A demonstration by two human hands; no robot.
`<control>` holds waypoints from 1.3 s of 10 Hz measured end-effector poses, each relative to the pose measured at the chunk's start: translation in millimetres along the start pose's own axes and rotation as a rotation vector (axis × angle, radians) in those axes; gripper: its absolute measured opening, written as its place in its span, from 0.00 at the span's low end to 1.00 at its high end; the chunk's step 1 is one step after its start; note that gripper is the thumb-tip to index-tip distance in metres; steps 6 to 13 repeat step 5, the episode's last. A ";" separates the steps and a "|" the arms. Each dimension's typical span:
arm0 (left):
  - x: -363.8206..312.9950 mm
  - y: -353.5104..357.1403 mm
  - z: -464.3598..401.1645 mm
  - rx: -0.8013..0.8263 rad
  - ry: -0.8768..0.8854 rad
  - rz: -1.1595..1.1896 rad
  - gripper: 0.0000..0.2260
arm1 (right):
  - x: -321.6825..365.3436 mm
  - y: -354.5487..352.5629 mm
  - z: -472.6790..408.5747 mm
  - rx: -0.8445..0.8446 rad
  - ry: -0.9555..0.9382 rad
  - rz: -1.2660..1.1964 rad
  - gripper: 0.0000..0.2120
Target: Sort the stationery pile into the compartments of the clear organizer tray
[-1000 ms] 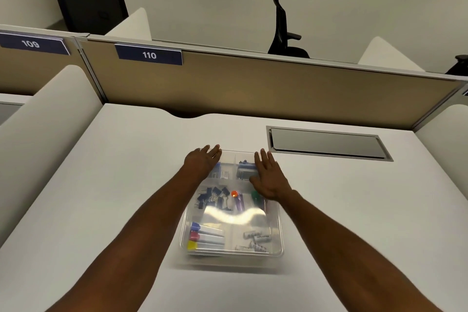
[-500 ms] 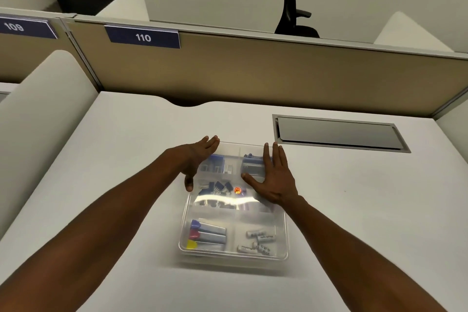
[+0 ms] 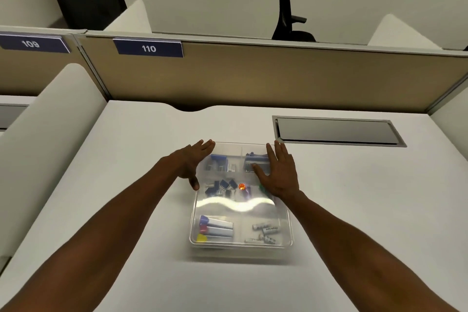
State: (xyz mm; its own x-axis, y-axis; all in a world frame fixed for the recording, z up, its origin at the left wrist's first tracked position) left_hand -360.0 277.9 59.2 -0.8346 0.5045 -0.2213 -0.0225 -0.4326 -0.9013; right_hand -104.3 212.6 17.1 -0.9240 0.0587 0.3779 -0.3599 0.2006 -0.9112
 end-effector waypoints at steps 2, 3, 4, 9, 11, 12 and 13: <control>13.1 27.9 43.4 -0.196 -0.158 0.217 0.46 | 15.5 -2.6 39.7 -0.064 0.033 0.107 0.34; 21.0 56.2 67.8 -0.262 -0.222 0.314 0.34 | 14.5 3.8 56.3 0.062 -0.007 0.139 0.39; 18.9 58.0 80.9 -0.347 -0.217 0.346 0.32 | 15.8 -4.4 52.9 0.100 -0.003 0.125 0.41; 6.1 41.9 88.9 -0.475 -0.168 0.347 0.35 | 29.0 -25.6 45.3 0.100 -0.050 0.112 0.47; 6.1 41.9 88.9 -0.475 -0.168 0.347 0.35 | 29.0 -25.6 45.3 0.100 -0.050 0.112 0.47; 6.1 41.9 88.9 -0.475 -0.168 0.347 0.35 | 29.0 -25.6 45.3 0.100 -0.050 0.112 0.47; 6.1 41.9 88.9 -0.475 -0.168 0.347 0.35 | 29.0 -25.6 45.3 0.100 -0.050 0.112 0.47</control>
Point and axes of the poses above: each hand's wrist, its own z-axis away from the middle knuckle, its own y-axis out of the palm, x = y × z, the point moved 5 cm from there along -z, towards the middle knuckle, and after that the axes turned 6 degrees about -x, right-handed, at the moved point
